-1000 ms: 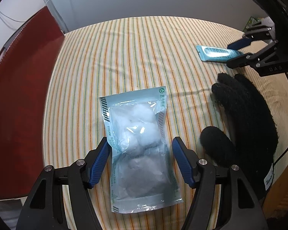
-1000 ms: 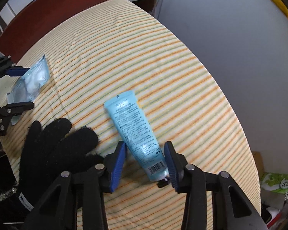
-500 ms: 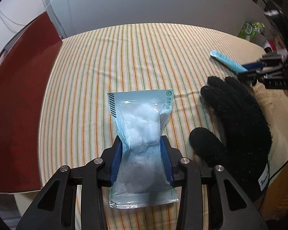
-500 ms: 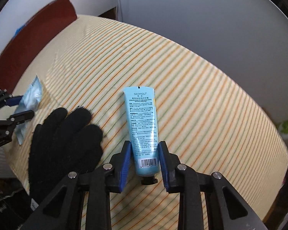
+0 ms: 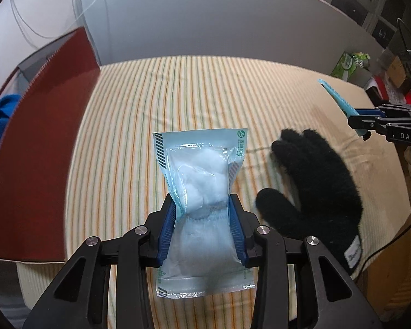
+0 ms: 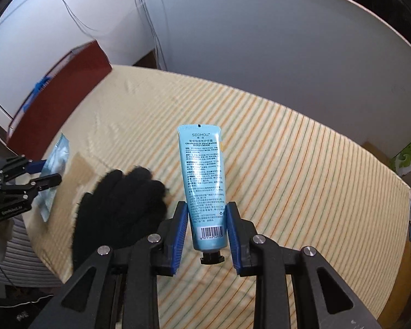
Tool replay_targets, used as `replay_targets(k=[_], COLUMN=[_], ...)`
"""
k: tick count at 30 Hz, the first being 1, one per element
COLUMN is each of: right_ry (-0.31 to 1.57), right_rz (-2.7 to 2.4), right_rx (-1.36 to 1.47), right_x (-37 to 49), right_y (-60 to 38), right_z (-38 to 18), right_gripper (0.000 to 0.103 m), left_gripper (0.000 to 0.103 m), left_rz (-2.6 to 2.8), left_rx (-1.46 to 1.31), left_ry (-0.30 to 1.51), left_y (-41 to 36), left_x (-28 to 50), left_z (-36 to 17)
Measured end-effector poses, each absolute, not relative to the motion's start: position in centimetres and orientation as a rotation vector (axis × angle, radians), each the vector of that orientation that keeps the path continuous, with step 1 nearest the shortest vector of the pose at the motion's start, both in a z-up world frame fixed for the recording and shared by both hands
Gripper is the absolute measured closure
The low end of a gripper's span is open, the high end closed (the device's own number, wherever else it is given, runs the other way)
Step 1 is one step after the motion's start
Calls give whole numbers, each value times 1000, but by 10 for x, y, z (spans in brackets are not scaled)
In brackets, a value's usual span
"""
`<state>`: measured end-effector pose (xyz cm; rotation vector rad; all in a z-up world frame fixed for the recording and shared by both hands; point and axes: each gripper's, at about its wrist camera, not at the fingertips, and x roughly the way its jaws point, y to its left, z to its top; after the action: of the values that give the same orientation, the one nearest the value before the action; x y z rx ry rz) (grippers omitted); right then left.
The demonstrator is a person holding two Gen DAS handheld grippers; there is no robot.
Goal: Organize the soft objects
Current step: 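Carry the cotton pack with the left tool while the right tool carries the tube, releasing both into the box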
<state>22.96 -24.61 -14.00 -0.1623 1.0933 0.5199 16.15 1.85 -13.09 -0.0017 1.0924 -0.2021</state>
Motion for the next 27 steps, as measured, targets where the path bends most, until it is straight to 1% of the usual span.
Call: replay_targets(k=[6, 13, 19, 27], right_ry=[1022, 948, 908, 879], right_rz=[576, 663, 734, 797], right_rx=[-143, -148, -185, -195], right_x=[215, 221, 230, 248], right_y=[-232, -172, -103, -7], right_z=[-93, -49, -35, -17], right_gripper=[78, 78, 78, 78], left_gripper=[67, 67, 67, 67], left_rz=[-209, -132, -18, 109], left_rx=[-2, -13, -9, 51], left_ry=[1024, 919, 884, 842], left_y=[34, 86, 146, 189], left_x=[150, 136, 134, 144], left_z=[-99, -50, -32, -22])
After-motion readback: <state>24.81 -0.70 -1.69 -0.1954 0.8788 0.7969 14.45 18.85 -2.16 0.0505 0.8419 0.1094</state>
